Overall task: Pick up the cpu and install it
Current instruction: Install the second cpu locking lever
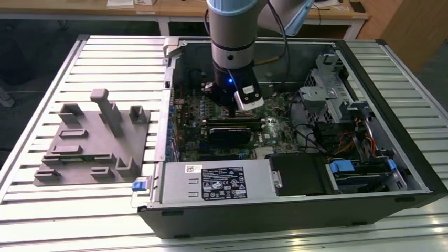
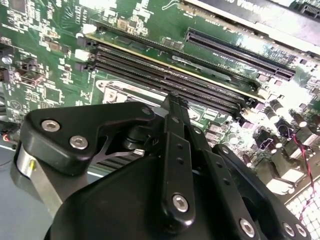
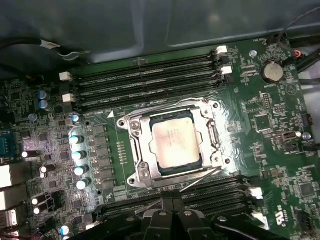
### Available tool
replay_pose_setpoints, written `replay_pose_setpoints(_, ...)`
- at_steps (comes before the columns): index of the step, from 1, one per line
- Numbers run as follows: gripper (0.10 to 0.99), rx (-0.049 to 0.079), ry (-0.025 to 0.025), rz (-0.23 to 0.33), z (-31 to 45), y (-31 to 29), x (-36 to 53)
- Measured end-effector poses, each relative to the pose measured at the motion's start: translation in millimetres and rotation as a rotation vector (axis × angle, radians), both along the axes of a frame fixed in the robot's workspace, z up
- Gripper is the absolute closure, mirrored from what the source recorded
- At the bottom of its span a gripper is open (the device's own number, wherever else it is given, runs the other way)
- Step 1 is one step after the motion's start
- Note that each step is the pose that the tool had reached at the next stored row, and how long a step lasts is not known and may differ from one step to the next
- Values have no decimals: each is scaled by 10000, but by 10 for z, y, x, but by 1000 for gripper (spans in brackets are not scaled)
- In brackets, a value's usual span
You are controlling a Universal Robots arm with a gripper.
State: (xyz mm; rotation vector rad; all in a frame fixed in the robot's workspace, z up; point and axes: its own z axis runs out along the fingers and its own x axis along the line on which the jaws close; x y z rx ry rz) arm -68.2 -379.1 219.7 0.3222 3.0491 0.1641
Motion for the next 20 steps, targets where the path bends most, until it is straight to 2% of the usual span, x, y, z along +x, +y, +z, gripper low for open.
replay_pose_setpoints(5,980,307,2,236,-43,-13,-30)
replay_pose_setpoints(11,980,340,15,958,-86,-17,-42)
replay_pose_setpoints(15,980,346,18,1201,-108,-33,-45)
replay_pose_setpoints(20,980,426,16,1410,-134,-56,-54)
